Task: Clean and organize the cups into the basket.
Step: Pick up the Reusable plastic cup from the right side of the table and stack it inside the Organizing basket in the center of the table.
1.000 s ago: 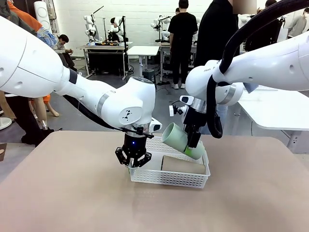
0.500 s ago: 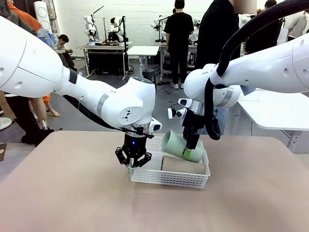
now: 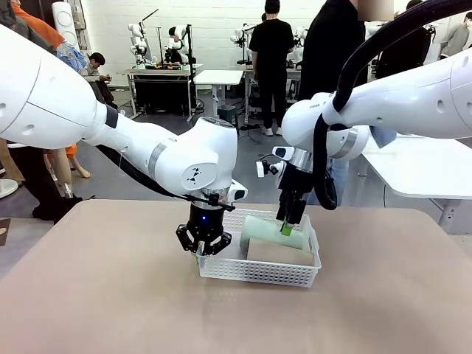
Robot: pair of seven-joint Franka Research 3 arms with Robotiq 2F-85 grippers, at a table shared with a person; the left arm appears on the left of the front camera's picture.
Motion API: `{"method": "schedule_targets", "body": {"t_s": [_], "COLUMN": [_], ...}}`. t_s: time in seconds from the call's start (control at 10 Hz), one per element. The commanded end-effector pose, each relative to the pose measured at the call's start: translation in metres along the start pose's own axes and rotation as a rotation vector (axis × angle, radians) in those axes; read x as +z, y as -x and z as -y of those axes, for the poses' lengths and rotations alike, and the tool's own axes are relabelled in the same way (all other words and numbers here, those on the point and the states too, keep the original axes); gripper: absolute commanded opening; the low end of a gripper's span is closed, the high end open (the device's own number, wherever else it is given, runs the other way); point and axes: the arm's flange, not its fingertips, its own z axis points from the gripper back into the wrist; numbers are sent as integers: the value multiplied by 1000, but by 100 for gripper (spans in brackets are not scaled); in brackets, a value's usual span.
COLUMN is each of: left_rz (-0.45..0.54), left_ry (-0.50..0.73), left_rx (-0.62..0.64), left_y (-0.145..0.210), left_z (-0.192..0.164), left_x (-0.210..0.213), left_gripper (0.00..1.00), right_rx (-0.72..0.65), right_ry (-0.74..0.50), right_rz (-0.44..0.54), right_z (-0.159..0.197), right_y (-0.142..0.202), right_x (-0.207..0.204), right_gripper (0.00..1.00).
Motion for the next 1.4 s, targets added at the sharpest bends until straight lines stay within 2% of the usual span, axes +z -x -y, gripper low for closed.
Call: {"method": "schedule_targets", "body": {"t_s": [0.0,0.1,0.2,0.3,0.5,0.6,0.8,1.0,1.2,1.3], "left_rz": [-7,-7,-7,-7,-7,-7,-7,-7,-7,-7], "left_ry": [-9,-9,-9,-9,-9,-9,-9,-9,-9,-9], "left_rx": [-9,-9,-9,-9,-9,-9,-9,-9,-9,-9], "left_y": [3,3,3,3,3,3,3,3,3,3], "left_z": [2,2,2,2,2,2,2,2,2,2], "left_x": [-5,-5,-5,-5,-5,-5,-5,-5,-5,-5], "left_gripper": [0,0,0,0,0,0,0,0,0,0], "right_rx": [77,61,-8,-110,-137,-113,-107,-14,-28,-17], "right_ry": [91,185,235,209,117,93,90,211,298,337], "right_rz": [150,266,341,380,643,754,835,847,898,876], "right_z": [-66,-111,-139,-155,-178,-179,-171,-170,-169,-170], "right_y": [37,84,136,190,299,341,378,398,420,419], "right_x": [67,116,138,140,132,128,118,103,89,95], "right_gripper": [100,100,100,100,100,100,100,100,100,100]}}
